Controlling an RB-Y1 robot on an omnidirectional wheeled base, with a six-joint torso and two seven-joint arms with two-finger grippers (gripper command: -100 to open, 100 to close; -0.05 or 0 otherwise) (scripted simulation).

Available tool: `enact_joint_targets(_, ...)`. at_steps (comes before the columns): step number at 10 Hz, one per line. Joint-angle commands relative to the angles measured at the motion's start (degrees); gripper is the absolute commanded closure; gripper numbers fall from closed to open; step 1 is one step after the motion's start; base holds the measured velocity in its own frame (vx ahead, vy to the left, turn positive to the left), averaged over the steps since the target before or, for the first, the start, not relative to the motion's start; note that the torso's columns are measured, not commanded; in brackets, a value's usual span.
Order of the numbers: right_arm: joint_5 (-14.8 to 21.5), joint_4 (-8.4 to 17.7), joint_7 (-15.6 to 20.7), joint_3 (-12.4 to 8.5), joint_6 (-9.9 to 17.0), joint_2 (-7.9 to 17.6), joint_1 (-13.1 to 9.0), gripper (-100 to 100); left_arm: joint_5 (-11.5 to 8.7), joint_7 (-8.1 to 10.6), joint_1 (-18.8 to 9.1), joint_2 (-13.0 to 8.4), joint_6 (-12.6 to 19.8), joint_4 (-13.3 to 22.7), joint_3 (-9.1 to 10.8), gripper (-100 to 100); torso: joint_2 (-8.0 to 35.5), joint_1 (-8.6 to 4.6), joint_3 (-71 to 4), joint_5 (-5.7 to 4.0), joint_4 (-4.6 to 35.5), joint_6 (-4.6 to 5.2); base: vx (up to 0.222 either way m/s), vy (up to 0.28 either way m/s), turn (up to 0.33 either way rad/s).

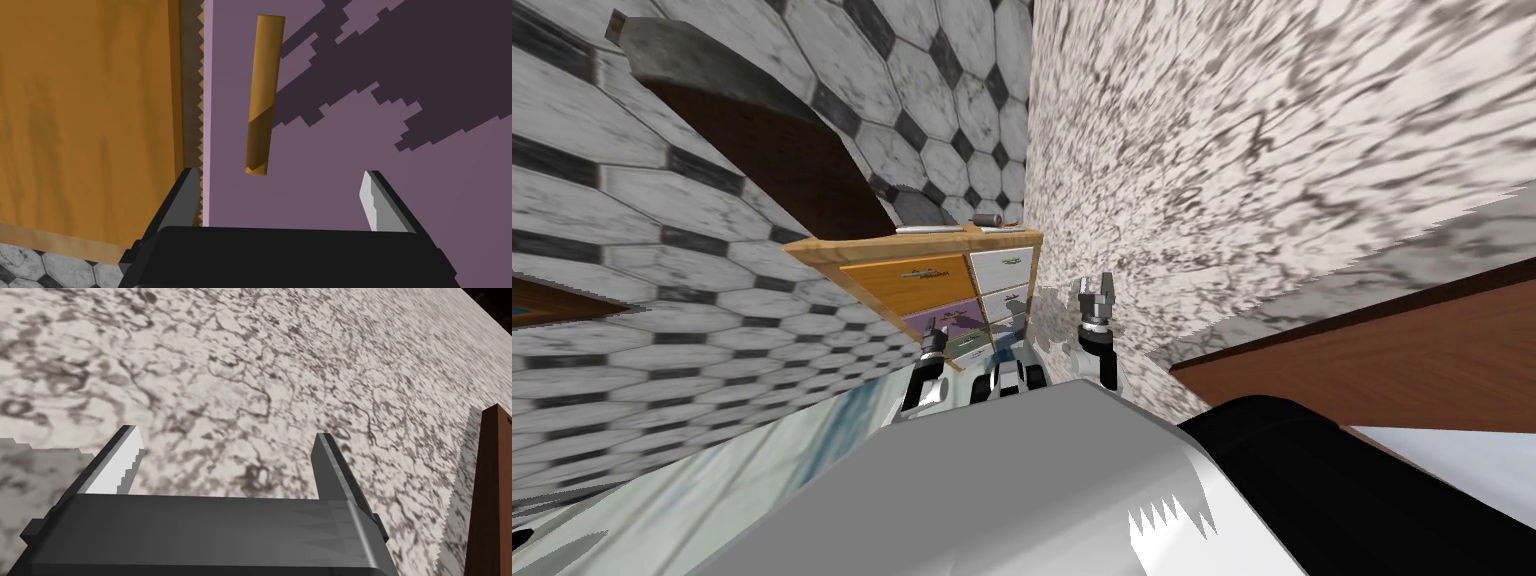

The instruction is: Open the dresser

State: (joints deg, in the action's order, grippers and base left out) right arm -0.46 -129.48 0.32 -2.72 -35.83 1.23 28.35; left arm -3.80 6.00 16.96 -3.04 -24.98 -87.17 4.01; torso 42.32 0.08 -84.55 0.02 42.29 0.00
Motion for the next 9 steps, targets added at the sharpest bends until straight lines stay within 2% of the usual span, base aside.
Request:
enact_joint_targets(1,0.0,0.0,0.0,0.0,0.0,0.0,0.0,0,-0.1,0.02,-0.1,-0.1,1.8,-1.7,0.29,-100,0.0,0.10,0.0,0.03,0.0,-0.01,0.064,-0.004,-0.014)
enact_joint_targets(2,0.0,0.0,0.0,0.0,0.0,0.0,0.0,0,0.0,-0.04,0.2,0.1,0.9,-1.1,0.08,-100,-0.1,0.09,-0.1,0.03,0.0,0.00,0.041,0.000,-0.003)
enact_joint_targets(3,0.0,0.0,0.0,0.0,0.0,0.0,0.0,0,0.0,-0.05,0.2,0.1,1.1,-1.3,0.10,100,-0.1,0.01,0.0,0.01,0.0,-0.01,0.006,0.000,0.001)
enact_joint_targets(7,0.0,0.0,0.0,0.0,0.0,0.0,0.0,0,0.1,0.20,2.1,-0.1,1.8,-4.0,-0.59,100,0.1,0.00,0.1,0.15,-0.2,-0.02,-0.179,-0.058,0.012)
enact_joint_targets(8,0.0,0.0,0.0,0.0,0.0,0.0,0.0,0,0.1,0.18,1.6,-0.2,1.5,-3.8,-0.45,100,-0.1,0.00,0.0,0.07,-0.1,-0.03,-0.097,-0.043,0.004)
enact_joint_targets(9,0.0,0.0,0.0,0.0,0.0,0.0,0.0,0,0.1,0.23,2.3,-0.2,1.8,-4.1,-0.76,100,-0.4,0.09,-0.2,0.00,-0.1,-0.01,-0.103,-0.049,0.018)
